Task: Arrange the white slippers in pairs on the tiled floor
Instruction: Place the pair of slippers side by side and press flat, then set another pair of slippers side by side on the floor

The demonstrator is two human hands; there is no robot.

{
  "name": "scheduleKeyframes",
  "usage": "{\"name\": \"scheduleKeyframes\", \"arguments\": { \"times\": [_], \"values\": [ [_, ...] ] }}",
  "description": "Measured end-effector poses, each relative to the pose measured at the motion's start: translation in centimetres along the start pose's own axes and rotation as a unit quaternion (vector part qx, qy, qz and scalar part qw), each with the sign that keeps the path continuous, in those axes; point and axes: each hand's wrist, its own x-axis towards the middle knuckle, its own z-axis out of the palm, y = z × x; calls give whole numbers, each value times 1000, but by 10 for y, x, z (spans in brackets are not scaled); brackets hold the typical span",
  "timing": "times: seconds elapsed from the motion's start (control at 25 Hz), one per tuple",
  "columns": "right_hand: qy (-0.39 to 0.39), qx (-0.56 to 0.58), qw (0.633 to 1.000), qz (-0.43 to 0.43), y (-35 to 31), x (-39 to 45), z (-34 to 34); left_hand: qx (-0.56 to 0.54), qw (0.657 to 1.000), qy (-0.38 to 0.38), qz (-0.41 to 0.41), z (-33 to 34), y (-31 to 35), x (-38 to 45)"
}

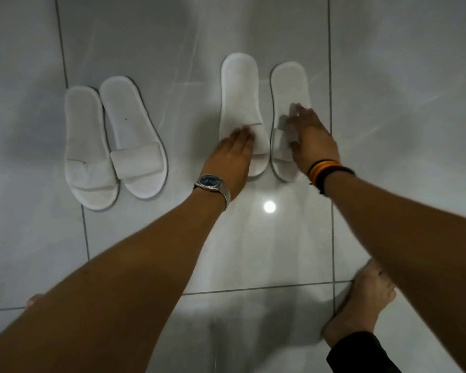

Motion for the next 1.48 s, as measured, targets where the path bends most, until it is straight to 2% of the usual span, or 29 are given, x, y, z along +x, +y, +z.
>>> {"name": "scheduleKeyframes", "arguments": {
  "times": [0.08, 0.12, 0.2, 0.28, 0.52, 0.64, 0.76, 1.0, 1.08, 1.2, 1.36, 1.48],
  "values": [
    [66, 80, 990, 99, -19, -13, 10, 12, 1000, -23, -14, -6, -7, 15],
    [64, 98, 986, 122, -27, -24, 19, 14, 999, -48, -17, -6, -11, 22],
    [21, 94, 988, 124, -30, -42, 37, 11, 996, -91, -14, -6, -11, 36],
    [10, 92, 989, 119, -14, -41, 37, 8, 995, -98, -4, -2, -1, 48],
    [-24, 40, 994, 97, 45, -11, 1, -5, 997, -80, 6, 8, 41, 75],
    [16, 69, 992, 107, 31, -17, -7, -16, 999, -49, -4, -2, 43, 64],
    [53, 113, 988, 89, -27, -39, 2, -11, 999, -11, -43, -23, 10, 24],
    [-66, 78, 989, -104, -190, -62, 75, -9, 984, 2, -176, -37, -139, -97],
    [-121, 40, 980, -151, -235, -62, 109, -36, 975, -22, -219, -28, -184, -136],
    [-170, -21, 973, -155, -285, -63, 155, -95, 967, -76, -225, -11, -228, -178],
    [-154, -5, 978, -138, -352, -66, 194, -130, 963, -40, -235, -7, -289, -203],
    [-150, 34, 980, -129, -407, -65, 214, -112, 963, -48, -240, -22, -349, -211]
  ]
}}
